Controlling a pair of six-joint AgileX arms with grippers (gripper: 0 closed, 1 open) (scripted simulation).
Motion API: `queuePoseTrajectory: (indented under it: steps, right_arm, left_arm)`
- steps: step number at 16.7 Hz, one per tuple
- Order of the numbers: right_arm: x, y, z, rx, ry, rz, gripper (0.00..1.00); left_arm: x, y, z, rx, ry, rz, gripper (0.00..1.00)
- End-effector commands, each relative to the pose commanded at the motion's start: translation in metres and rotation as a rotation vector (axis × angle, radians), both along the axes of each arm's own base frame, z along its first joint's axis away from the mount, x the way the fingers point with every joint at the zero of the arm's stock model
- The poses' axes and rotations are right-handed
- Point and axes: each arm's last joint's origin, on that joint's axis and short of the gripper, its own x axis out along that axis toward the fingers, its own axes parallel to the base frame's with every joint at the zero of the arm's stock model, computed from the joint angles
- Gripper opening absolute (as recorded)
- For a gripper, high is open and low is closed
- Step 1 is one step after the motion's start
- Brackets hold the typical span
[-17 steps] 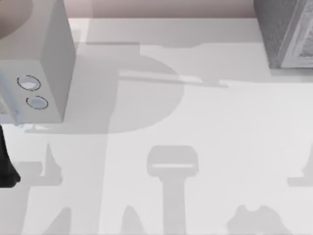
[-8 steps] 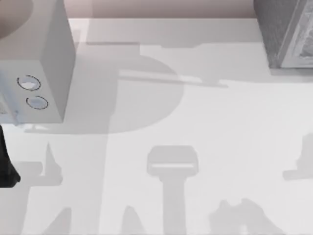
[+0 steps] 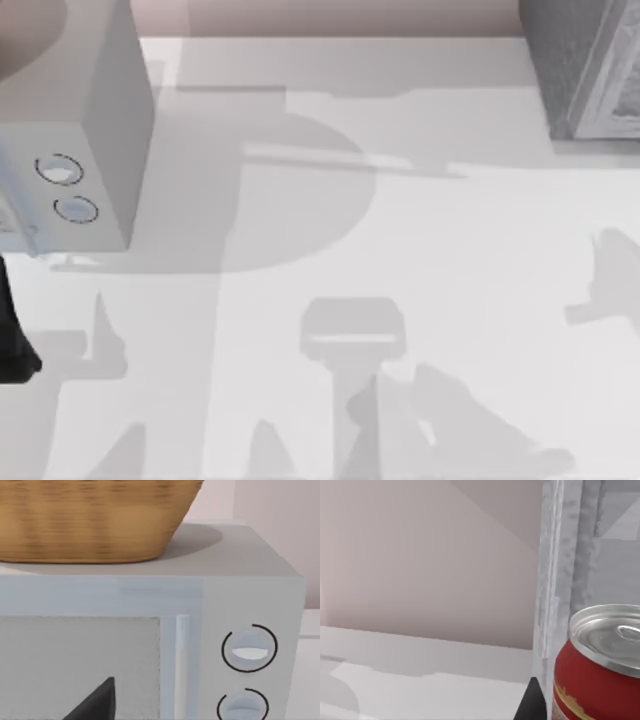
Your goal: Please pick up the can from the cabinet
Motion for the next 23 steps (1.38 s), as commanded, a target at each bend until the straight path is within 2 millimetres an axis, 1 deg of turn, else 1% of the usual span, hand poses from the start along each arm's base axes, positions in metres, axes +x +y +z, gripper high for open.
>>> queuePoseTrajectory:
  steps: [5, 8, 11, 17, 23]
  right_arm:
    - [0.034, -0.009, 0.010, -0.004, -0.012, 0.067, 0.00]
    - [0.056, -0.017, 0.009, -0.005, -0.008, 0.109, 0.00]
    - [0.078, -0.025, 0.003, -0.005, -0.002, 0.156, 0.00]
    - [0.121, -0.044, -0.021, -0.008, 0.004, 0.260, 0.00]
    - [0.157, -0.066, -0.060, -0.009, 0.001, 0.362, 0.00]
  left_arm:
    - [0.000, 0.000, 0.000, 0.000, 0.000, 0.000, 1.00]
    - [0.000, 0.000, 0.000, 0.000, 0.000, 0.000, 1.00]
    - [0.000, 0.000, 0.000, 0.000, 0.000, 0.000, 1.00]
    - [0.000, 0.000, 0.000, 0.000, 0.000, 0.000, 1.00]
    - [0.000, 0.000, 0.000, 0.000, 0.000, 0.000, 1.00]
